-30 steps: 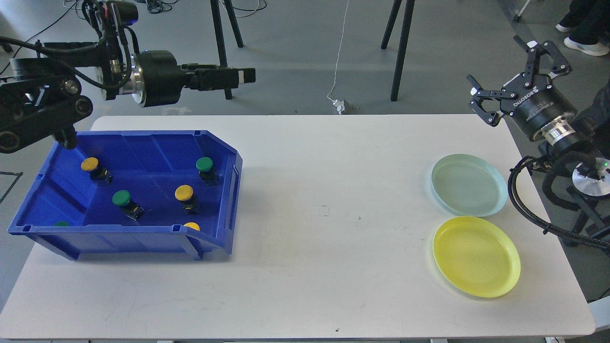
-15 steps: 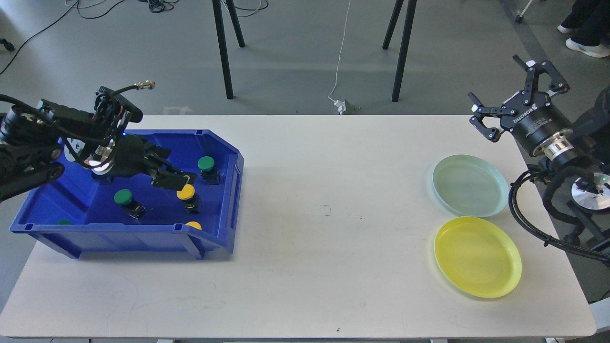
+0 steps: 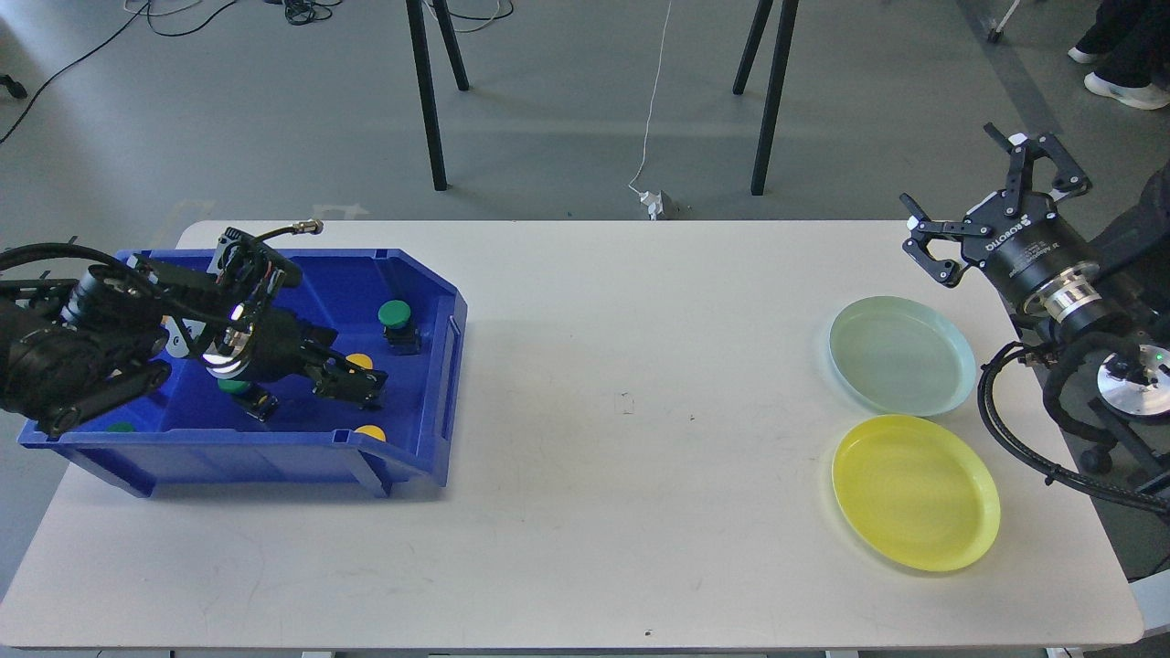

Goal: Pass button and place on color plate
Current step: 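Lower the left gripper into the bin and grasp a yellow button, then lift the yellow button and extend both grippers toward each other, then grasp the yellow button with the right gripper, release the left gripper, then lower the yellow button onto the yellow plate and open the right gripper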

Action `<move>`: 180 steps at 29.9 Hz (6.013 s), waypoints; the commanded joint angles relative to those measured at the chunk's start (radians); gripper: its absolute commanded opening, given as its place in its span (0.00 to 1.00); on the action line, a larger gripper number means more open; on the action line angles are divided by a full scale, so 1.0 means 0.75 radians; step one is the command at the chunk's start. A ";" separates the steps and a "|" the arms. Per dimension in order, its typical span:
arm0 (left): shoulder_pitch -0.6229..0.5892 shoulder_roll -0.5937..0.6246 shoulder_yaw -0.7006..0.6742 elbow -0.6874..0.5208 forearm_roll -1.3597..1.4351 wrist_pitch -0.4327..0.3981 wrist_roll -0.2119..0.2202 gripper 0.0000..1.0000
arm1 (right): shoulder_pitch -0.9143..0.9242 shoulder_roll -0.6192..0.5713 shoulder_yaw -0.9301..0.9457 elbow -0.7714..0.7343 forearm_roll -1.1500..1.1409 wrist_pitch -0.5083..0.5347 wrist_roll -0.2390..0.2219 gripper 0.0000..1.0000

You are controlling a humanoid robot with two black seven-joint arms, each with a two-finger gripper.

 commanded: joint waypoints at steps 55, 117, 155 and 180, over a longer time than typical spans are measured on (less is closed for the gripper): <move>0.262 -0.107 -0.984 -0.489 -0.958 -0.076 0.000 0.07 | 0.254 0.079 -0.460 0.544 -0.497 -0.003 0.200 0.99; 0.275 -0.103 -0.982 -0.500 -0.958 -0.072 0.000 0.02 | 0.332 0.262 -0.501 0.413 -0.487 -0.165 0.194 0.59; 0.285 -0.099 -1.037 -0.477 -1.089 -0.078 0.000 0.99 | 0.303 0.141 -0.491 0.460 -0.487 -0.046 0.198 0.00; 0.436 0.546 -0.822 -0.324 0.236 -0.094 0.000 0.99 | -1.004 -0.457 0.000 0.669 -0.060 -0.085 0.260 0.00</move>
